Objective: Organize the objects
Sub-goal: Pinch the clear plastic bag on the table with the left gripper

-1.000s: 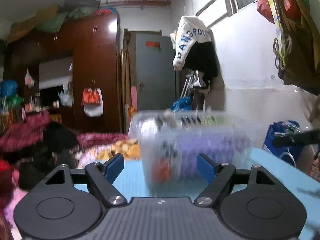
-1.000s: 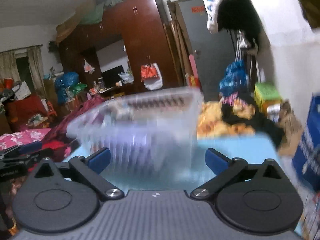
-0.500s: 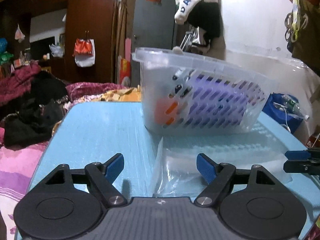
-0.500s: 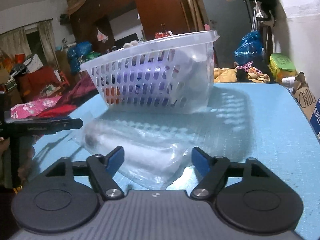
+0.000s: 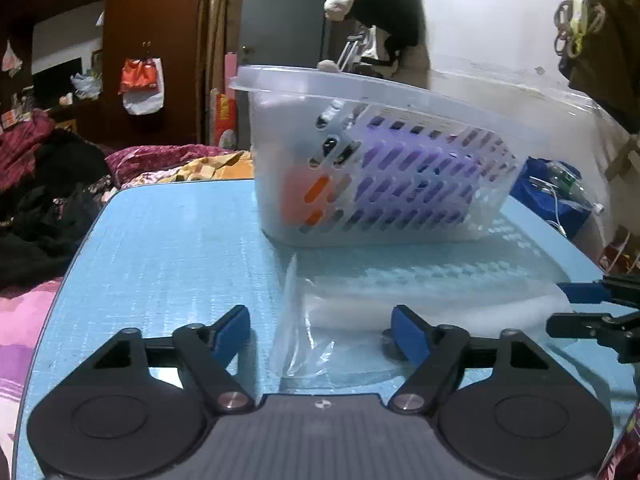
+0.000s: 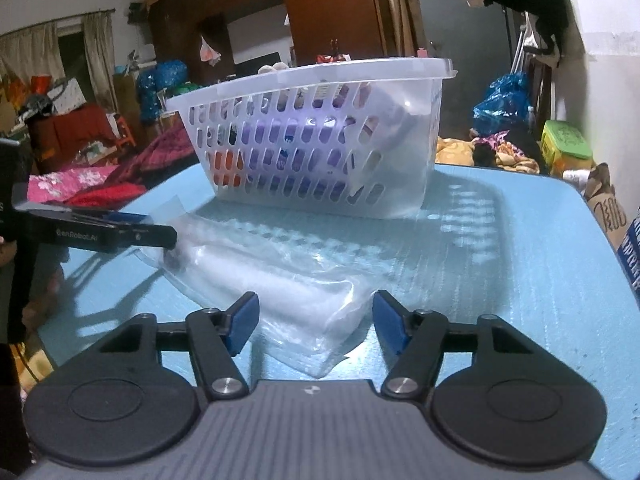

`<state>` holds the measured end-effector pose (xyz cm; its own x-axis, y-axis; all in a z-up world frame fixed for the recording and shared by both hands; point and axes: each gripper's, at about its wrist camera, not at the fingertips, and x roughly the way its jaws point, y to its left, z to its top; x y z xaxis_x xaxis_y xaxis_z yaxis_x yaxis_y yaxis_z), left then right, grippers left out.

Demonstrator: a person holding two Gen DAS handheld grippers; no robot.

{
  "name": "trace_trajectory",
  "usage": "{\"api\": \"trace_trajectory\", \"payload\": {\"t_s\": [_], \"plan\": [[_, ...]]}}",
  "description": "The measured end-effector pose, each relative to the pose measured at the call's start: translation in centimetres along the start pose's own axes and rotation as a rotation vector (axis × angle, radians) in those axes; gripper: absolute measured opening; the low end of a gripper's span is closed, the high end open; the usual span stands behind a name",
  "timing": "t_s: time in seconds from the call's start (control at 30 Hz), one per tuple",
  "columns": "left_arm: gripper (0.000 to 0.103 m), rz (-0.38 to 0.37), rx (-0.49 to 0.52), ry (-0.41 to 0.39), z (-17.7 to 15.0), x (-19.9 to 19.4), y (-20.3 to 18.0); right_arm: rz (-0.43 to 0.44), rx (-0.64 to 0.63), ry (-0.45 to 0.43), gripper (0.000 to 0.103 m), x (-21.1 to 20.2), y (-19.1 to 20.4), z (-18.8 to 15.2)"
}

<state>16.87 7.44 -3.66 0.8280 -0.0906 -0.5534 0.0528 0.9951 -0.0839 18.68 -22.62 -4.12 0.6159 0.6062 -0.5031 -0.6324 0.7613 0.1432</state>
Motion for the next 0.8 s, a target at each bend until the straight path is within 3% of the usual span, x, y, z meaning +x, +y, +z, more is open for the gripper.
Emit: {"api": "trace_trajectory", "payload": {"t_s": [0.13, 0.27, 0.57, 0.8], "plan": [[0.061, -0.037, 0.011, -0.011, -0.2, -0.3, -0.2, -0.030, -0.037, -0.006, 0.053, -0.1, 0.6, -0.2], [0.025, 0.004, 0.018, -0.030, -0.5, -0.7, -0.5, -0.018, -0.024, -0.026, 0.041, -0.4, 0.3, -0.4], [0.014, 0.011, -0.007, -0.056, -0.5, -1.1, 0.1, -0.006, -0.027, -0.052, 0.030, -0.9, -0.1, -0.6], [0.010, -0.034, -0.052, -0.144, -0.9, -3.1, 0.6, -0.015, -0.046, -0.094, 0.022, -1.7, -0.1, -0.8]]}}
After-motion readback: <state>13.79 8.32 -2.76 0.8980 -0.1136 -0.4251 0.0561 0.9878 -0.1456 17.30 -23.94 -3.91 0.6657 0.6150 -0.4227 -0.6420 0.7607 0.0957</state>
